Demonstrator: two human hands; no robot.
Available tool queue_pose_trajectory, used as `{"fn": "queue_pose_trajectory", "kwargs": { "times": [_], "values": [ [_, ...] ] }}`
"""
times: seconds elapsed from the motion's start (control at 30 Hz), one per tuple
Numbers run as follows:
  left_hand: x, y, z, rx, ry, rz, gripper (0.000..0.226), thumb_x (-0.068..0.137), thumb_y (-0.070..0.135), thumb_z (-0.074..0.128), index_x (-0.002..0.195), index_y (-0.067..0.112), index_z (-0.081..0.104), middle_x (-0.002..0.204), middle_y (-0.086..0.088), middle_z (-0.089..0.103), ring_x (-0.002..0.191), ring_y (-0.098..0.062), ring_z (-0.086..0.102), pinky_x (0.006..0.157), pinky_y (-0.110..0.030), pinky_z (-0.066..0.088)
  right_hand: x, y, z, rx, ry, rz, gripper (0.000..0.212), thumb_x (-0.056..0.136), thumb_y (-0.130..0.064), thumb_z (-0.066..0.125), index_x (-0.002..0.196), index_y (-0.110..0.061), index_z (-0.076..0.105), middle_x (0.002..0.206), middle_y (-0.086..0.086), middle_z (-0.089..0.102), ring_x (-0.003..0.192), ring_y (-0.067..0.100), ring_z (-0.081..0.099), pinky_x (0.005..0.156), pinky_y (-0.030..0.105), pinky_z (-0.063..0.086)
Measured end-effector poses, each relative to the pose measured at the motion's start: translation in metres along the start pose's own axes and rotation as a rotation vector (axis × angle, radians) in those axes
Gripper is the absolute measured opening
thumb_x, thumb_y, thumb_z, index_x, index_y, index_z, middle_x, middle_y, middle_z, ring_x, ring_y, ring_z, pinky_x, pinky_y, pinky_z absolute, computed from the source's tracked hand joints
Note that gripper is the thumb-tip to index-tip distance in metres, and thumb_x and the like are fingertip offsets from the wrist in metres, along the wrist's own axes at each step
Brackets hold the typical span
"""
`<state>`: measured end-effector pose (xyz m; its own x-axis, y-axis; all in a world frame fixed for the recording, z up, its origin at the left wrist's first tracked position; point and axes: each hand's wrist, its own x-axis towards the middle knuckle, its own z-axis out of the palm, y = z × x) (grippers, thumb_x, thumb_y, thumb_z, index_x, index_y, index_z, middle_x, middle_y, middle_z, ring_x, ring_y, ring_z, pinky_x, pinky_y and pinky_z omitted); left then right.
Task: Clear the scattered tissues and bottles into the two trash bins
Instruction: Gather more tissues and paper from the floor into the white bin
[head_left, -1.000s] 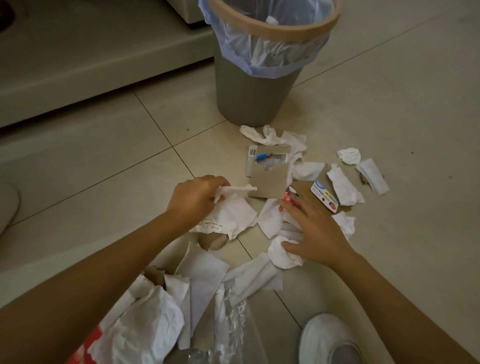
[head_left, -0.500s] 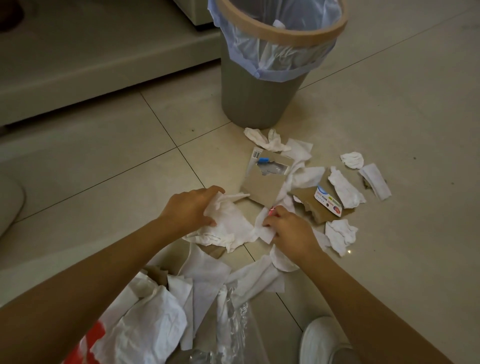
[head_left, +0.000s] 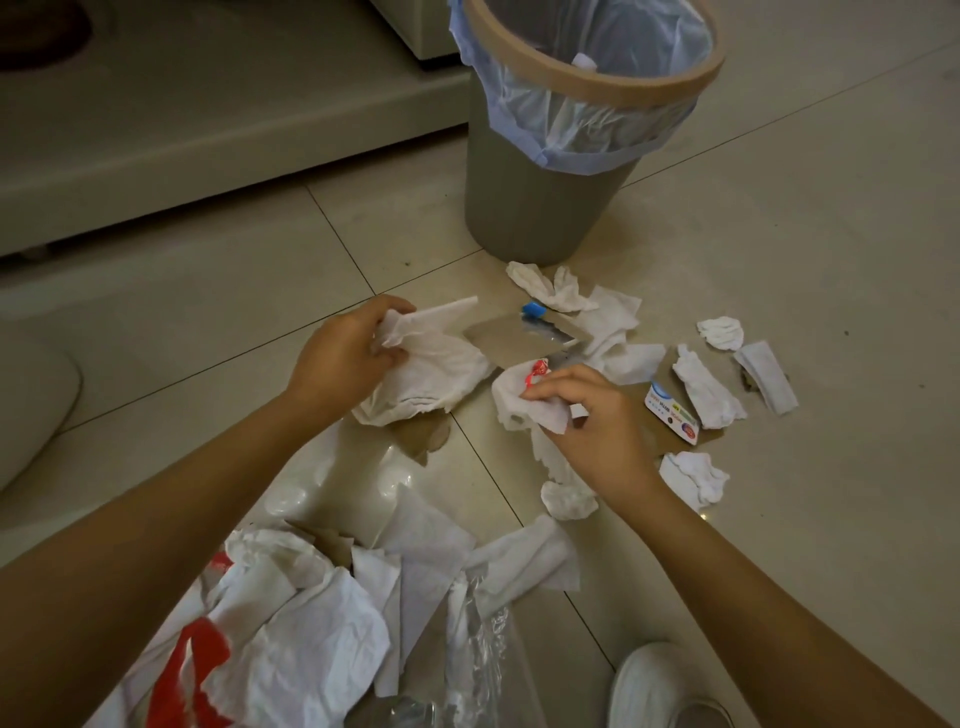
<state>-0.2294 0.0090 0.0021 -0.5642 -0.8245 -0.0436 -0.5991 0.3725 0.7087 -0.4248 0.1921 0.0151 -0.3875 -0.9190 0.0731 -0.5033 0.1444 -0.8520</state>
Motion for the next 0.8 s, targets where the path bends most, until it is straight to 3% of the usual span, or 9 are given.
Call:
{"fn": "queue_pose_trajectory", "kwargs": {
  "times": [0.17, 0.37, 0.47, 0.57, 0.6, 0.63, 0.7, 0.73, 0.8],
  "values": [
    [-0.013, -0.012, -0.004, -0.017, -0.024, -0.022, 0.038, 0.083, 0.017, 0.067, 0.117, 0.032, 0.057, 0.1, 0.005, 0.065, 0.086, -0.017, 0.061, 0.074, -0.038, 0.055, 0.003, -0.012, 0.005, -0.077, -0.039, -0.12, 0.026, 0.07, 0.003, 0.077, 0.091, -0.013, 0.074, 0.102, -0.006, 0.06, 0.103, -0.009, 0.052, 0.079, 0.012, 0.047],
    [-0.029, -0.027, 0.009, 0.112, -0.397, 0.007, 0.025, 0.078, 0.029, 0.074, 0.102, 0.028, 0.066, 0.091, 0.012, 0.066, 0.083, -0.013, 0.061, 0.078, -0.036, 0.053, 0.01, -0.019, 0.006, -0.055, 0.009, -0.112, 0.032, 0.069, 0.007, 0.077, 0.089, -0.017, 0.073, 0.102, 0.001, 0.063, 0.103, 0.0, 0.057, 0.077, 0.018, 0.051],
    [-0.037, -0.032, 0.023, 0.354, -0.451, 0.116, 0.026, 0.083, 0.034, 0.068, 0.108, 0.028, 0.066, 0.105, 0.007, 0.064, 0.094, -0.015, 0.06, 0.077, -0.032, 0.051, 0.01, -0.021, 0.009, -0.024, 0.014, -0.111, 0.034, 0.07, 0.008, 0.075, 0.088, -0.02, 0.071, 0.102, 0.005, 0.063, 0.102, 0.009, 0.059, 0.076, 0.018, 0.052],
    [-0.051, -0.041, 0.036, 0.457, -0.408, 0.378, 0.041, 0.077, 0.024, 0.07, 0.118, 0.027, 0.065, 0.126, 0.0, 0.058, 0.106, -0.022, 0.058, 0.075, -0.034, 0.052, 0.007, -0.019, 0.016, -0.05, 0.015, -0.149, 0.037, 0.069, 0.008, 0.076, 0.088, -0.022, 0.07, 0.1, 0.004, 0.063, 0.101, 0.009, 0.059, 0.079, 0.018, 0.051],
    [-0.056, -0.044, 0.038, 0.496, -0.423, 0.445, 0.047, 0.077, 0.03, 0.069, 0.124, 0.028, 0.062, 0.135, -0.002, 0.054, 0.114, -0.025, 0.057, 0.077, -0.036, 0.052, 0.005, -0.017, 0.017, -0.046, 0.012, -0.156, 0.038, 0.068, 0.009, 0.076, 0.088, -0.023, 0.07, 0.099, 0.003, 0.063, 0.1, 0.008, 0.059, 0.079, 0.017, 0.05],
    [-0.06, -0.045, 0.039, 0.541, -0.473, 0.467, 0.052, 0.081, 0.043, 0.06, 0.131, 0.031, 0.055, 0.145, -0.003, 0.045, 0.126, -0.026, 0.049, 0.086, -0.04, 0.049, 0.004, -0.015, 0.018, -0.043, 0.006, -0.159, 0.039, 0.067, 0.01, 0.076, 0.088, -0.022, 0.07, 0.098, 0.001, 0.063, 0.099, 0.006, 0.059, 0.08, 0.017, 0.049],
    [-0.067, -0.045, 0.037, 0.601, -0.595, 0.408, 0.066, 0.087, 0.07, 0.022, 0.145, 0.04, 0.03, 0.159, 0.003, 0.013, 0.145, -0.02, 0.016, 0.107, -0.045, 0.03, -0.001, -0.01, 0.018, -0.051, -0.014, -0.154, 0.037, 0.068, 0.01, 0.076, 0.089, -0.02, 0.071, 0.099, -0.003, 0.061, 0.1, 0.002, 0.058, 0.08, 0.019, 0.049],
    [-0.07, -0.044, 0.035, 0.592, -0.644, 0.378, 0.072, 0.084, 0.074, 0.007, 0.147, 0.043, 0.021, 0.16, 0.006, 0.002, 0.147, -0.017, 0.004, 0.112, -0.045, 0.02, -0.003, -0.008, 0.017, -0.062, -0.025, -0.152, 0.035, 0.068, 0.01, 0.076, 0.089, -0.017, 0.071, 0.1, -0.003, 0.061, 0.1, 0.001, 0.057, 0.081, 0.018, 0.049],
    [-0.071, -0.037, 0.031, 0.561, -0.676, 0.349, 0.077, 0.079, 0.072, -0.008, 0.146, 0.047, 0.02, 0.159, 0.009, -0.005, 0.147, -0.014, -0.004, 0.114, -0.046, 0.012, -0.007, -0.005, 0.016, -0.09, -0.033, -0.161, 0.031, 0.067, 0.01, 0.077, 0.089, -0.012, 0.073, 0.1, 0.0, 0.062, 0.1, 0.002, 0.058, 0.082, 0.016, 0.048]
  ]
}}
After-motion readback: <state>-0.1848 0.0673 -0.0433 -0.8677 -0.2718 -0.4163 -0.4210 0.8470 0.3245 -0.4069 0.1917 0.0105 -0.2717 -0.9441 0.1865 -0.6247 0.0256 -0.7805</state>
